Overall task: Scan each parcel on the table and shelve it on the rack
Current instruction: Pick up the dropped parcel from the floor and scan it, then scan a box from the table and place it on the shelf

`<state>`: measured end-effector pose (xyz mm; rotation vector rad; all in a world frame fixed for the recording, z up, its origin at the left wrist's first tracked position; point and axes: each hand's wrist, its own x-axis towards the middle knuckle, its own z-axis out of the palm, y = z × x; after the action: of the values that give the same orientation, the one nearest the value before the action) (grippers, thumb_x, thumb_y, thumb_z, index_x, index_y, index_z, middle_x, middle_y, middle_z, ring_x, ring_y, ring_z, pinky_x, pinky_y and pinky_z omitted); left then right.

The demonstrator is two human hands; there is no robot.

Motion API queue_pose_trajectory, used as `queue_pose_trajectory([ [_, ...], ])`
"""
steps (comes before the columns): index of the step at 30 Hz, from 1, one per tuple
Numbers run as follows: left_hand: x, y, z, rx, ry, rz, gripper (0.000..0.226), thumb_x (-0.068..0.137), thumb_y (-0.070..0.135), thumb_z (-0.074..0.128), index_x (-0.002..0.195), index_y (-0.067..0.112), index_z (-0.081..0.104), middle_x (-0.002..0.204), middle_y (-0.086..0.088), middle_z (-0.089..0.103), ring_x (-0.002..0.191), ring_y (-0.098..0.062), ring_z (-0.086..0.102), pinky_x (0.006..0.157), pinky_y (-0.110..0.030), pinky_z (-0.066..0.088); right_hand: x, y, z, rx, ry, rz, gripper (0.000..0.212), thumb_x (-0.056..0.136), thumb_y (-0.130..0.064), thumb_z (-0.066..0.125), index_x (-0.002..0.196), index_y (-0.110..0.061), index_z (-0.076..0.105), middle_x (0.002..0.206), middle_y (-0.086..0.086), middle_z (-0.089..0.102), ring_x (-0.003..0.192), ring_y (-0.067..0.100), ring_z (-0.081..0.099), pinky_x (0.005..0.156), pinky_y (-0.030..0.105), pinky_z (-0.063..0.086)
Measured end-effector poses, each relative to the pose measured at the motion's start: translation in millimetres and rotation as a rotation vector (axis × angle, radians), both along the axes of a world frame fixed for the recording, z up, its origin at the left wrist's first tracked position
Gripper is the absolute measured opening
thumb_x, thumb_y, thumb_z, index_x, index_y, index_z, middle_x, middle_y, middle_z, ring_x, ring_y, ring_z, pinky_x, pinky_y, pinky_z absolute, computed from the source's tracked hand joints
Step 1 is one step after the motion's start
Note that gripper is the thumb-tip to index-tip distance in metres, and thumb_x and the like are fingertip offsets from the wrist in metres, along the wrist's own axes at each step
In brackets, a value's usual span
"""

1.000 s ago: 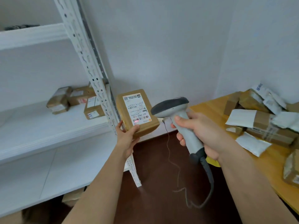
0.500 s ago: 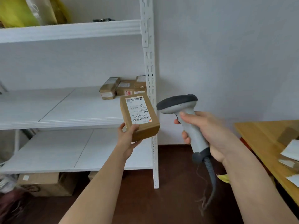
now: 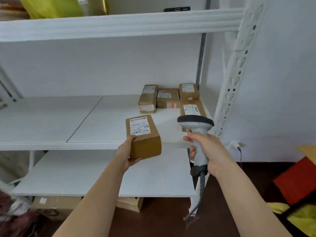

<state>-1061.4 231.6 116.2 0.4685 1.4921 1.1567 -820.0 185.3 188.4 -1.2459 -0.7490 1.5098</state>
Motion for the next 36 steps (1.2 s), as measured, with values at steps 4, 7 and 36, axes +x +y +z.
queue_pose_trajectory([
  [4, -9, 45, -3, -0.019, 0.040, -0.129, 0.043, 0.090, 0.048, 0.062, 0.122, 0.021, 0.054, 0.109, -0.005, 0.058, 0.103, -0.028, 0.061, 0.080, -0.041, 0.060, -21, 32, -10, -0.028, -0.088, -0.043, 0.021, 0.087, -0.015, 0.071, 0.105, -0.006, 0.065, 0.093, 0.014, 0.065, 0.046, 0.009, 0.051, 0.046, 0.025, 0.045],
  [7, 6, 78, -6, -0.015, 0.026, -0.217, 0.043, 0.091, 0.048, 0.061, 0.123, 0.020, 0.054, 0.112, -0.006, 0.059, 0.106, -0.028, 0.061, 0.082, -0.043, 0.060, -23, 58, -14, -0.035, -0.129, -0.082, 0.026, 0.087, -0.015, 0.071, 0.110, -0.006, 0.065, 0.092, 0.013, 0.064, 0.046, 0.009, 0.052, 0.046, 0.024, 0.046],
  [36, 69, 238, -12, 0.194, 0.556, -0.302, 0.051, 0.100, 0.036, 0.050, 0.138, 0.004, 0.038, 0.141, -0.015, 0.040, 0.108, -0.026, 0.053, 0.085, -0.036, 0.050, -3, 176, -17, -0.027, -0.260, -0.269, 0.024, 0.089, -0.021, 0.069, 0.110, -0.010, 0.062, 0.096, 0.016, 0.067, 0.057, 0.014, 0.055, 0.058, 0.029, 0.049],
])
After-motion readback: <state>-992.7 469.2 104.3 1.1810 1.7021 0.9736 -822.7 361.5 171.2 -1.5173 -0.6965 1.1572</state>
